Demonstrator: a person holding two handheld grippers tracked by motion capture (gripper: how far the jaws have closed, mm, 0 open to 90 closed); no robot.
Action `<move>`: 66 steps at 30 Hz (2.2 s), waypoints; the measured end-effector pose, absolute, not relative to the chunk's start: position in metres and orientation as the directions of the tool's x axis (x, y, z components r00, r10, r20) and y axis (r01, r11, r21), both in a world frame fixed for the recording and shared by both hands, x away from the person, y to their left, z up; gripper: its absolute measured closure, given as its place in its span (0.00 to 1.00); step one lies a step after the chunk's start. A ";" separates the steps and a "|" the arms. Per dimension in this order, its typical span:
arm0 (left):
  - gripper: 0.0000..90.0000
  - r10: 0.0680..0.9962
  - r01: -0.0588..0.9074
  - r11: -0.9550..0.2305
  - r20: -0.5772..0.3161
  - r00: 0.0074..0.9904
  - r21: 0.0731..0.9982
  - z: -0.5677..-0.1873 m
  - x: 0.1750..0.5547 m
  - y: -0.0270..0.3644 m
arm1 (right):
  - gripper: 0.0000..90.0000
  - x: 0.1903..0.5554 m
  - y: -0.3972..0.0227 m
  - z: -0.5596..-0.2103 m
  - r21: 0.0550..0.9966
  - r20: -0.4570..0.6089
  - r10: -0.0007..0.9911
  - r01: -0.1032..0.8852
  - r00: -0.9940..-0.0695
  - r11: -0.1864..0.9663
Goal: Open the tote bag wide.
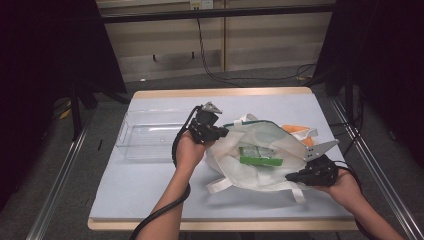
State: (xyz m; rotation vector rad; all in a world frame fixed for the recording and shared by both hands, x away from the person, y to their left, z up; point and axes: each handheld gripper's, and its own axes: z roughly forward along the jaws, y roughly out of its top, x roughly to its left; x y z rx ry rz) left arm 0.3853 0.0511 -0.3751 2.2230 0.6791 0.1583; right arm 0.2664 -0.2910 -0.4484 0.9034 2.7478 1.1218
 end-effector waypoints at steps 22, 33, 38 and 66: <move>1.00 0.464 0.401 -0.574 -0.121 0.878 0.714 -0.369 0.383 0.041 | 1.00 0.266 -0.290 -0.442 0.682 0.180 0.540 0.500 -0.823 0.535; 1.00 0.459 0.395 -0.598 -0.106 0.882 0.697 -0.369 0.386 0.027 | 1.00 0.265 -0.289 -0.440 0.690 0.191 0.535 0.500 -0.823 0.523; 1.00 0.459 0.389 -0.617 -0.089 0.884 0.684 -0.371 0.391 0.024 | 1.00 0.263 -0.288 -0.442 0.687 0.192 0.527 0.497 -0.828 0.530; 1.00 0.569 0.482 -0.541 -0.121 0.813 0.689 -0.386 0.410 0.028 | 1.00 0.260 -0.291 -0.454 0.671 0.205 0.519 0.506 -0.830 0.543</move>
